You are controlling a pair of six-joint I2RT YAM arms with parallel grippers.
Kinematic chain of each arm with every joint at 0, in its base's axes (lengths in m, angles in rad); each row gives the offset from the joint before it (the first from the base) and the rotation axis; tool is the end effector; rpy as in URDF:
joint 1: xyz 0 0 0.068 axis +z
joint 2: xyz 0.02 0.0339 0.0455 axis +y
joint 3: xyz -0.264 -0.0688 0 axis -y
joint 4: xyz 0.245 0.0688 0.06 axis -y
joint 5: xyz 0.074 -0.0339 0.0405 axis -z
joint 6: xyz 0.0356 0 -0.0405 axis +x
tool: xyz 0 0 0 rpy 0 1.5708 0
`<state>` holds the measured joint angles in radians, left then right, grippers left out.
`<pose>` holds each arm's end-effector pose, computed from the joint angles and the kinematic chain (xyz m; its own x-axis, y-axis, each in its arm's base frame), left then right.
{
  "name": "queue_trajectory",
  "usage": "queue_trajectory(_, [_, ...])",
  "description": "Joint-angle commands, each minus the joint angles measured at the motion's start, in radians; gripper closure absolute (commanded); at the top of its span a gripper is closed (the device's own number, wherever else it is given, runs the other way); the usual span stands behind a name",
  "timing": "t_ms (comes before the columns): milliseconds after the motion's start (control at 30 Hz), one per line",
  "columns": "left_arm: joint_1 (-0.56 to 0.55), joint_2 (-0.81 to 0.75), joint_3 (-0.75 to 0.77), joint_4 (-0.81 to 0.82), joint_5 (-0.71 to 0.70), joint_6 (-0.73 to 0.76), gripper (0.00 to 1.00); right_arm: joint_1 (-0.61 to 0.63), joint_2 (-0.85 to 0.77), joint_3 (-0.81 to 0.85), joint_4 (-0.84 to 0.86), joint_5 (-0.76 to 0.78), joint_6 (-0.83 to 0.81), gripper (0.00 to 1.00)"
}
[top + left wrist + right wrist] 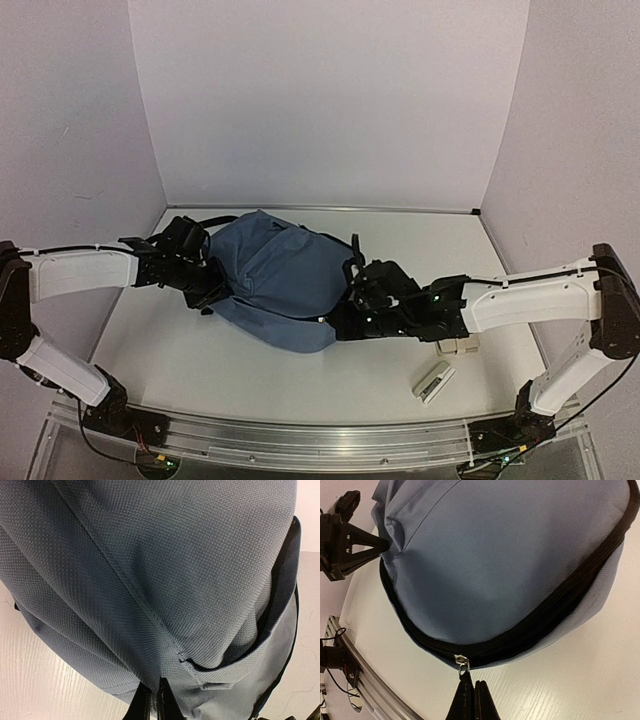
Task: Pack the student bag
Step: Zip the student bag at the center of the board.
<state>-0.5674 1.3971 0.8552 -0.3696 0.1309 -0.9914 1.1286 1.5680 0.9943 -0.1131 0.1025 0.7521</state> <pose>0.2355 -0.1556 0.2122 -0.8673 -0.4311 -0.2491 -0.2291 0.7897 -0.5691 0.1497 0.3077 0.2255 -0.7892 -0.0788 -0.6090 -0.4465 0.7546 0.4809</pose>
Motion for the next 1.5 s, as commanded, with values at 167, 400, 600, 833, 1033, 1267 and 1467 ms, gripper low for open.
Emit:
queue_trajectory(167, [0.149, -0.168, -0.110, -0.034, -0.004, 0.072, 1.00, 0.005, -0.006, 0.061, -0.147, 0.238, -0.029, 1.00])
queue_trajectory(400, [0.248, -0.231, -0.142, -0.102, 0.012, 0.170, 1.00, 0.005, 0.056, 0.128, -0.192, 0.368, -0.004, 1.00])
queue_trajectory(600, [0.299, -0.249, -0.158, -0.146, -0.009, 0.220, 1.00, -0.008, 0.080, 0.185, -0.218, 0.385, -0.002, 1.00])
queue_trajectory(833, [0.292, -0.271, -0.119, -0.103, 0.116, 0.352, 0.60, -0.009, 0.029, 0.153, -0.027, -0.085, -0.159, 1.00])
queue_trajectory(1033, [0.125, -0.334, 0.035, -0.125, 0.101, 0.498, 0.33, -0.010, 0.033, 0.082, 0.066, -0.265, -0.100, 1.00])
queue_trajectory(1267, [-0.058, -0.246, 0.060, 0.001, 0.201, 0.580, 0.30, -0.009, 0.007, -0.055, 0.155, -0.246, 0.026, 1.00])
queue_trajectory(1467, [-0.243, -0.130, 0.054, 0.148, 0.211, 0.662, 0.30, -0.008, -0.014, -0.139, 0.211, -0.213, 0.103, 1.00])
